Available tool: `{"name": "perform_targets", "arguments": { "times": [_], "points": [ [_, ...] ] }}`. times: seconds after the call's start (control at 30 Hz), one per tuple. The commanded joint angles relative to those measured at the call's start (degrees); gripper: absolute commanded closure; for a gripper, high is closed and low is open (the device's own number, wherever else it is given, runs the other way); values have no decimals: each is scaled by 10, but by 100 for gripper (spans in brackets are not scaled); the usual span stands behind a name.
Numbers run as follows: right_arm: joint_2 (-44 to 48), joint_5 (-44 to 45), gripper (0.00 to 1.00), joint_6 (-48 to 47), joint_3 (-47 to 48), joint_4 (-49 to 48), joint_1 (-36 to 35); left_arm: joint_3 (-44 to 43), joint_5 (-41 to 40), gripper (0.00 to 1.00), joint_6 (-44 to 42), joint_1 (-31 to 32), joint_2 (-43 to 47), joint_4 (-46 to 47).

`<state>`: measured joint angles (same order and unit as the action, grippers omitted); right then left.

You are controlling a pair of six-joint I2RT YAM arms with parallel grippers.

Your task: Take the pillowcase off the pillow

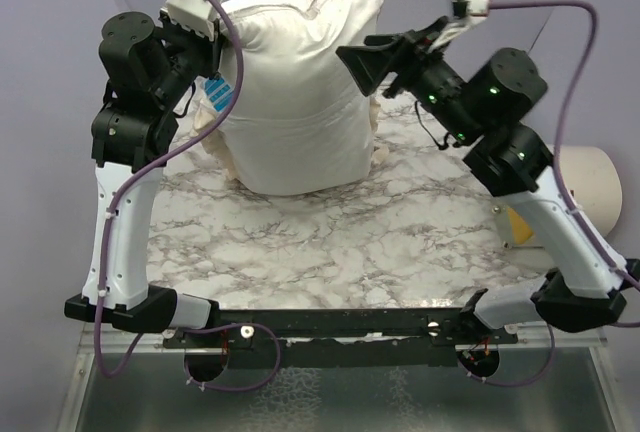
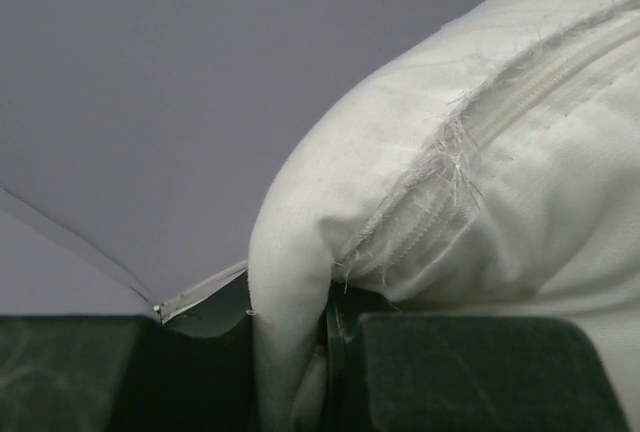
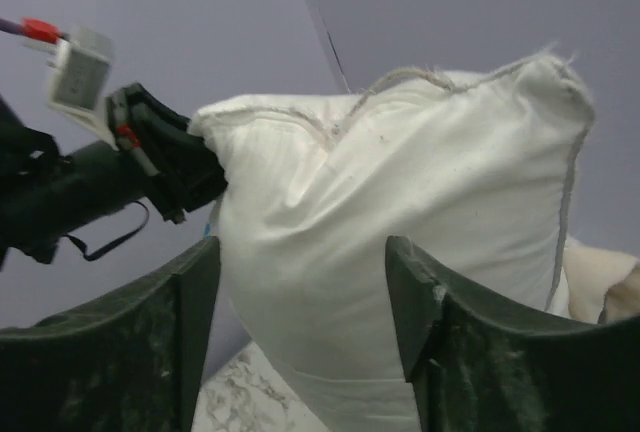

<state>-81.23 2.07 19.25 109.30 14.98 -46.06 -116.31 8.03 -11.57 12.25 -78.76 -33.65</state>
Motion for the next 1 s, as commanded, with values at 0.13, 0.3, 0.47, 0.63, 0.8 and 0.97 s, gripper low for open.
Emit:
{"name": "perform_targets", "arguments": {
  "times": [0.13,0.3,0.47,0.63,0.8,0.97],
  "points": [
    [158,91,20,19,-207,-28,0,25,-32,100,21,-6,-1,14],
    [177,122,26,49,-272,-15,11,14,-29,100,24,-6,-5,6],
    [113,65,27,75,-233,-6,22,5,-18,100,31,-6,-3,-2],
    [47,25,27,102,-197,-19,22,6,-18,100,26,-6,-1,-3],
    [24,40,31,107,-206,-25,22,14,-14,100,23,-6,6,1],
    [39,101,37,101,-265,-29,34,10,-5,100,22,-6,9,0]
  ]
}}
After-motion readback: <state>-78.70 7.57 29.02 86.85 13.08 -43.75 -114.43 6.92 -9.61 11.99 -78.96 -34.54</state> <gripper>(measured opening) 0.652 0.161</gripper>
